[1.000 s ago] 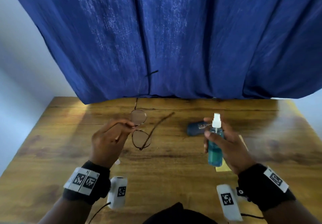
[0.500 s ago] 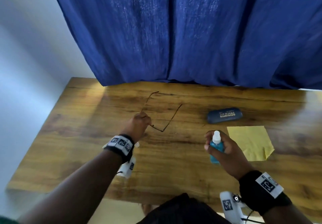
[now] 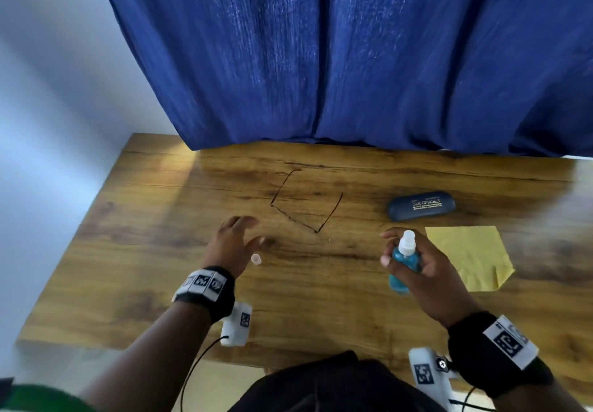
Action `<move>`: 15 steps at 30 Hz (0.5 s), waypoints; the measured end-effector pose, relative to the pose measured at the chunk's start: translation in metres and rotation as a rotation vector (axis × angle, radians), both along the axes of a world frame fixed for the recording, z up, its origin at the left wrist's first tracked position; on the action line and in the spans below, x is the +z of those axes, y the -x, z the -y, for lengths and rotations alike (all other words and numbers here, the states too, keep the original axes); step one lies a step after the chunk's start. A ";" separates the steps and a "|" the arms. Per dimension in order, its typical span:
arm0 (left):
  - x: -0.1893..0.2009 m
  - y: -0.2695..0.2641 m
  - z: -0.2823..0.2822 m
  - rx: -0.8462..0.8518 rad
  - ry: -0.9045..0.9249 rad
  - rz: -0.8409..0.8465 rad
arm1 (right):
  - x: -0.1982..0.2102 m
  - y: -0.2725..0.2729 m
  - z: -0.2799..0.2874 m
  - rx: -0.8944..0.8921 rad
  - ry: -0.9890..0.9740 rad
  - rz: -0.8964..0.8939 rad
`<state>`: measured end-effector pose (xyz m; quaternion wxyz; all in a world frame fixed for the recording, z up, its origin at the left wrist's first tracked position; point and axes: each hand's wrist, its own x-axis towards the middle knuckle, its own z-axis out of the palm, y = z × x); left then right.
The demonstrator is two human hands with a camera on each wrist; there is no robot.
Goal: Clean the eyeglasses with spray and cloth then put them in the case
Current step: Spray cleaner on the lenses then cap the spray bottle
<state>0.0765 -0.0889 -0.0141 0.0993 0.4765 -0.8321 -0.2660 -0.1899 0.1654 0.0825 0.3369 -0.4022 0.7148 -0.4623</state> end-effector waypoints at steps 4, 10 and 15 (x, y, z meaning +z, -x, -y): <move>-0.013 -0.021 -0.012 -0.018 -0.066 0.095 | -0.002 0.001 0.004 0.033 -0.028 -0.037; -0.018 0.003 -0.025 -0.030 -0.129 0.185 | 0.006 0.004 0.019 0.153 -0.038 -0.028; 0.016 0.022 -0.039 0.030 -0.060 -0.145 | 0.017 0.009 0.031 0.231 0.006 -0.029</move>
